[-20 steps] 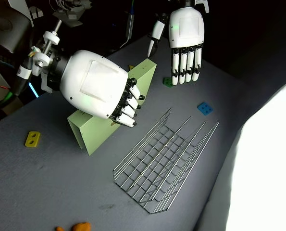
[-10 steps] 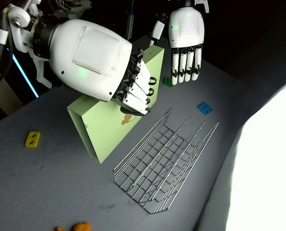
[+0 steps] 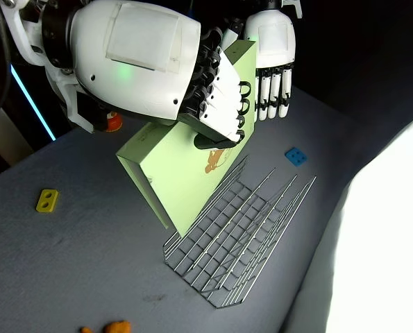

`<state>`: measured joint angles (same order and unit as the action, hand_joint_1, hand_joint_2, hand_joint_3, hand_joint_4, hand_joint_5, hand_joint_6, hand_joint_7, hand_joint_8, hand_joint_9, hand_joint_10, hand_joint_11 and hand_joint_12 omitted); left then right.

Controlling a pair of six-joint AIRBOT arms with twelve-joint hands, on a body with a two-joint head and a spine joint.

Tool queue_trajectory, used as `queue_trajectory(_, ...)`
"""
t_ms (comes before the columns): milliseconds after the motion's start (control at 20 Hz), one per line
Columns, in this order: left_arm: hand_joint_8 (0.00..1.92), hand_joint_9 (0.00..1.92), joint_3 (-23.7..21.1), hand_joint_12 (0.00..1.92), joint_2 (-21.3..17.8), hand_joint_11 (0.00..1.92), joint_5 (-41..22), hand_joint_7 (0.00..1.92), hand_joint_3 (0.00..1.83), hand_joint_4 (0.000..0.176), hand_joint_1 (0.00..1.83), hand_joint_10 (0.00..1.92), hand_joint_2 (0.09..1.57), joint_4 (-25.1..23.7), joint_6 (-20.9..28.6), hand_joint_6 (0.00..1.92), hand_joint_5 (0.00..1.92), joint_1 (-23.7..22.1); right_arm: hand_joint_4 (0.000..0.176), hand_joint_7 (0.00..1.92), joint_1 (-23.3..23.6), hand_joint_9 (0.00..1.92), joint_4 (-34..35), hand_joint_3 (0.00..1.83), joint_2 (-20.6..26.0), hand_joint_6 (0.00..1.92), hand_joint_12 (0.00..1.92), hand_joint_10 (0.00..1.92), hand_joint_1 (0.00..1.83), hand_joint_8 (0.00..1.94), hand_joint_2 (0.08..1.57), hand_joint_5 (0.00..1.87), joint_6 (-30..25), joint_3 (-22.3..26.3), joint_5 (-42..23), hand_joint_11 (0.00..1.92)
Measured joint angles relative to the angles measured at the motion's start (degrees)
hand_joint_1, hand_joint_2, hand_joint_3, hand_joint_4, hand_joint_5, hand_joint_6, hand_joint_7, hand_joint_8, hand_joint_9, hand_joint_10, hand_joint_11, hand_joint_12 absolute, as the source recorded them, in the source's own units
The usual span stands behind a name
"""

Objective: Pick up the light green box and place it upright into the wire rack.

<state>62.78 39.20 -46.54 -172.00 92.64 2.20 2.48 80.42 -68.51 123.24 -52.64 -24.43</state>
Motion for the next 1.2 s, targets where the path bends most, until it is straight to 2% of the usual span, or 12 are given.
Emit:
queue_trajectory(50,0.0,0.22,0.0,0.45,0.0,0.0,-0.02,0.26,0.0,0.0,0.24,0.0,1.12,-0.02,0.0,0.01,0.21,0.0,0.0,0.82,-0.42,0.74,-1.14,0.0,-0.24,0.96,1.79,1.5,1.33,1.37,1.18,0.9,-0.94,-0.52,0.11,0.58)
queue_trajectory(100,0.0,0.22,0.0,0.45,0.0,0.0,-0.04,0.26,0.0,0.0,0.21,0.0,1.13,-0.07,0.0,0.01,0.21,0.0,0.0,0.84,-0.61,0.74,-2.03,0.0,-0.46,0.94,1.83,1.53,1.25,1.41,1.17,0.93,-1.75,-1.22,0.28,0.57)
queue_trajectory(150,0.0,0.16,0.02,0.37,0.0,0.0,-0.02,0.22,0.0,0.0,0.21,0.0,1.13,-0.07,0.0,0.0,0.19,0.0,0.0,0.89,-0.66,0.77,-2.64,0.0,-0.68,0.89,1.8,1.48,1.24,1.33,1.15,0.98,-2.47,-1.75,0.42,0.6)
queue_trajectory(250,0.0,0.15,0.04,0.41,0.31,0.0,-0.09,0.19,0.0,0.0,0.21,0.0,1.14,-0.07,0.0,0.0,0.16,0.0,0.0,0.93,-0.87,0.79,-3.98,0.0,-1.46,0.88,1.81,1.44,1.24,1.27,1.14,0.98,-4.0,-3.1,0.5,0.57)
queue_trajectory(300,0.0,0.13,0.07,0.31,0.33,0.0,-0.07,0.19,0.0,0.0,0.19,0.0,1.15,-0.04,0.0,0.01,0.17,0.0,0.0,0.97,-1.25,0.83,-5.33,0.0,-1.7,0.83,1.8,1.43,1.25,1.22,1.12,1.0,-5.27,-3.5,0.44,0.61)
queue_trajectory(350,0.0,0.13,0.07,0.37,0.35,0.0,0.0,0.18,0.0,0.0,0.21,0.0,1.14,0.02,0.02,0.01,0.21,0.0,0.0,1.01,-1.38,0.89,-6.21,0.0,-1.99,0.82,1.69,1.36,1.25,1.16,1.11,1.02,-6.36,-3.96,0.48,0.67)
queue_trajectory(450,0.0,0.11,0.07,0.34,0.35,0.0,-0.02,0.16,0.0,0.0,0.23,0.0,1.14,-0.07,0.0,0.01,0.22,0.0,0.0,1.03,-1.42,0.92,-6.58,0.0,-2.45,0.8,1.61,1.28,1.25,1.12,1.1,1.03,-6.62,-4.68,0.48,0.71)
queue_trajectory(800,0.0,0.11,0.2,0.34,0.35,0.0,-0.02,0.15,0.0,0.0,0.23,0.0,1.14,0.02,0.02,0.01,0.22,0.0,0.0,1.03,-2.08,0.92,-6.64,0.0,-3.87,0.8,1.61,1.28,1.25,1.12,1.1,1.03,-7.98,-8.2,0.31,0.72)
queue_trajectory(1050,0.0,0.11,0.2,0.34,0.35,0.0,-0.02,0.15,0.0,0.0,0.23,0.0,1.14,-0.02,0.0,0.01,0.22,0.0,0.0,1.03,-4.17,0.92,-6.49,0.0,-4.96,0.8,1.61,1.28,1.25,1.12,1.1,1.03,-8.72,-11.28,1.66,0.71)
queue_trajectory(1200,0.0,0.1,0.2,0.3,0.52,0.0,-0.07,0.13,0.0,0.0,0.19,0.0,1.16,-0.07,0.0,0.0,0.17,0.0,0.0,0.98,-4.57,0.88,-6.69,0.0,-6.03,0.87,1.62,1.29,1.24,1.17,1.11,1.01,-10.16,-13.66,2.86,0.67)
